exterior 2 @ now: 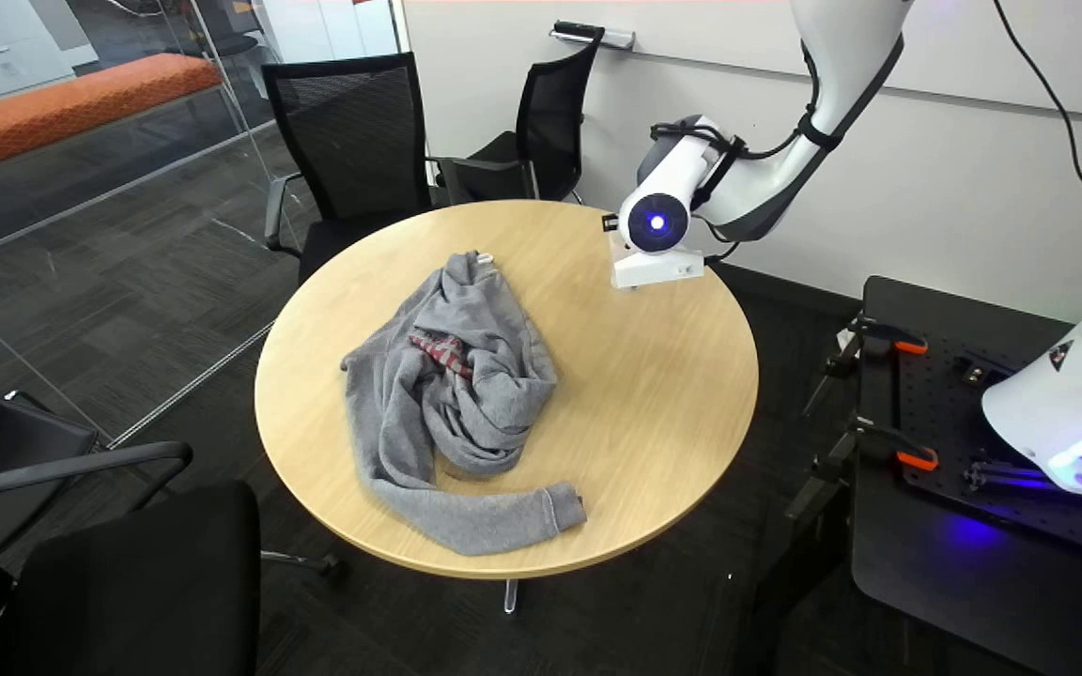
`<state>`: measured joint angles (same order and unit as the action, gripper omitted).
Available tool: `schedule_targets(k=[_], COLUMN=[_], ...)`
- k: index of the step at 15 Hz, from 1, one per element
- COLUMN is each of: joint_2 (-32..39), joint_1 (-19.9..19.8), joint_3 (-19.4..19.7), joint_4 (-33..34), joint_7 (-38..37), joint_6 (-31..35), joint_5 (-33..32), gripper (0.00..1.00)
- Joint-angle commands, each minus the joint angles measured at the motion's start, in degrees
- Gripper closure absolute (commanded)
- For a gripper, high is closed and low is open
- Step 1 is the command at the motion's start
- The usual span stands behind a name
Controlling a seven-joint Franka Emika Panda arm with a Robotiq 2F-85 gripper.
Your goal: Pick the marker from the cup and put it on the table
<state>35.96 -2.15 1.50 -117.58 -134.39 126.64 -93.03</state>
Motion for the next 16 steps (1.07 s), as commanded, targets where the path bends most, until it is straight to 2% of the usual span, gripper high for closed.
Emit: schedule_targets(k=[1, 6, 10, 16], joint_2=[-0.23, -0.24, -0.16, 0.71], joint_1=[-1.94, -2.60, -2.81, -3.23], joint_3=[-0.74, -0.74, -0.87, -1.10], joint_4=[0.22, 0.16, 0.38, 0.88], joint_7=[2.82, 5.00, 6.66, 7.70], joint_6=[4.64, 7.60, 7.94, 8.23], joint_5=[-3.08, -5.33, -5.58, -5.64], gripper=[0.33, 0.30, 0.34, 0.32])
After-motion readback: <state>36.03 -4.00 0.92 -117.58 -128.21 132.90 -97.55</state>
